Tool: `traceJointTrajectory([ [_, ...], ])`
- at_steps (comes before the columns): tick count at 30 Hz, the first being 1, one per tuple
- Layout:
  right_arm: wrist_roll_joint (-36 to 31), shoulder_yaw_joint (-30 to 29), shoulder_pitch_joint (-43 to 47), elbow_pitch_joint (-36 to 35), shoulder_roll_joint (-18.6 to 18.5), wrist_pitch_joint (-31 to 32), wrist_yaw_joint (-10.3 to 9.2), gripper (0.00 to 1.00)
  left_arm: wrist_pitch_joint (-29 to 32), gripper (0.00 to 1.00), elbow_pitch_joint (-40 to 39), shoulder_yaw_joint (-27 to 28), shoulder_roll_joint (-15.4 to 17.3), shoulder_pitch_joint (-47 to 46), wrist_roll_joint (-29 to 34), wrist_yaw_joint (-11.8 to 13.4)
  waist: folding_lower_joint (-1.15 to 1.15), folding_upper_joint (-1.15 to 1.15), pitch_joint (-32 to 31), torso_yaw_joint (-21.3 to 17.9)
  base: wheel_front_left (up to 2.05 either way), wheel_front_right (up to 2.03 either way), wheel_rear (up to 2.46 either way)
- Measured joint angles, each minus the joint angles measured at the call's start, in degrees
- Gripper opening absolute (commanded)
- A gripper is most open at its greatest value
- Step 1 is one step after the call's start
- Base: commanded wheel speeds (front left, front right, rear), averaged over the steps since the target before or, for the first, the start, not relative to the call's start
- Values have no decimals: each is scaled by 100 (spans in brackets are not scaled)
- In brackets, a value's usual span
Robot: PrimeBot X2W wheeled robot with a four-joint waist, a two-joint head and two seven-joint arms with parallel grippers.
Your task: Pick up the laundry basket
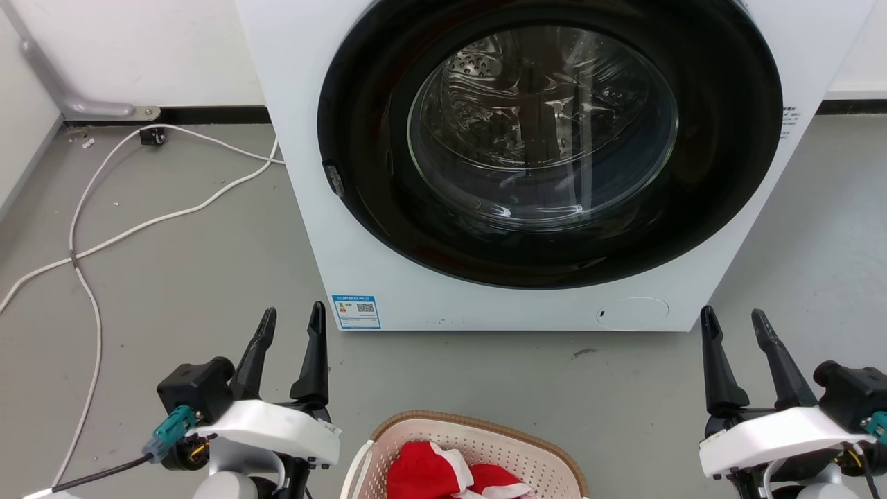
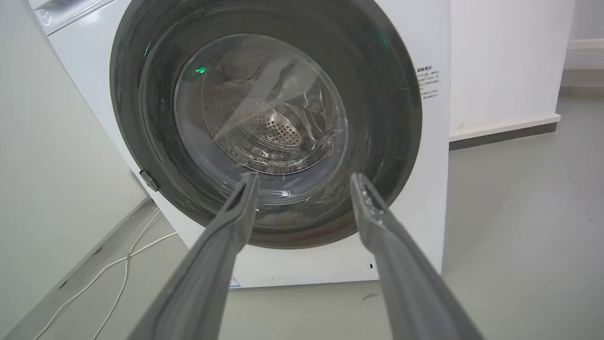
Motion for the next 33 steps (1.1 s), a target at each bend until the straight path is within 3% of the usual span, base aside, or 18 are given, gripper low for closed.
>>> traceJointTrajectory([
  [15,-903,33,114,-52,5,57,0,100,-189,100,100,-82,34,1,804,145,0,0,-5,12,0,0,0],
  [33,-1503,97,193,-122,10,38,1,100,-386,100,149,-147,35,-3,1546,244,-1,0,10,20,0,0,0],
])
